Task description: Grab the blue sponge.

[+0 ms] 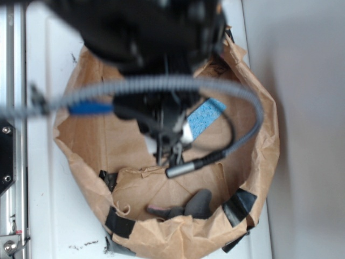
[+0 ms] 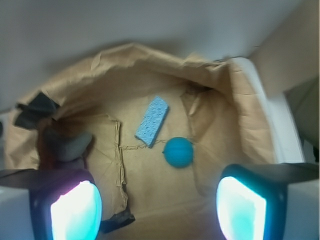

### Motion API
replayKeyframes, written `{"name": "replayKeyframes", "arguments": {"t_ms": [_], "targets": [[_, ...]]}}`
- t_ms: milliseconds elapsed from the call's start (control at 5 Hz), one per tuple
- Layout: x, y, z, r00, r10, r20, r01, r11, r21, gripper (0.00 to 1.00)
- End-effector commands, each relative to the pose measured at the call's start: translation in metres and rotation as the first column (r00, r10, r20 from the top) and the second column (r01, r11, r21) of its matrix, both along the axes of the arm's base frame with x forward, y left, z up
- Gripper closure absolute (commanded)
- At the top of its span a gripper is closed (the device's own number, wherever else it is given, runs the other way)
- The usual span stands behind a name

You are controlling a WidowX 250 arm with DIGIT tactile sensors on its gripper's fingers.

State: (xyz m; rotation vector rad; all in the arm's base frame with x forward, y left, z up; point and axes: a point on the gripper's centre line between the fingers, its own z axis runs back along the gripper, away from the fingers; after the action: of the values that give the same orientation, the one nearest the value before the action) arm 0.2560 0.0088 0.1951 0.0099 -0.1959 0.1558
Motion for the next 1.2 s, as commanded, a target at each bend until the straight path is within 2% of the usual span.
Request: {"name": "replayKeyframes", "arguments": {"t_ms": [0,200,400,600,800,1000], "targets": [[0.025,-0.007,-0.042,0.997,-0.078,0.018,0.078,0.997,0.012,0.00],[0.028,-0.005,-0.068,0.998,0.037,-0.041,-0.036,0.999,0.028,0.00],[0.030,-0.006,-0.076,0.981,0.164,-0.103,-0.165,0.986,-0.002,0.00],[0.027,-0.012,-0.088,0.956,0.272,-0.111,-0.271,0.962,0.027,0.00],[0.042,-0.015,-0.115,0.969,0.234,-0.074,-0.230,0.971,0.056,0.00],[0.048,-0.017,-0.137,0.984,0.167,-0.064,-0.163,0.984,0.067,0.00]]}}
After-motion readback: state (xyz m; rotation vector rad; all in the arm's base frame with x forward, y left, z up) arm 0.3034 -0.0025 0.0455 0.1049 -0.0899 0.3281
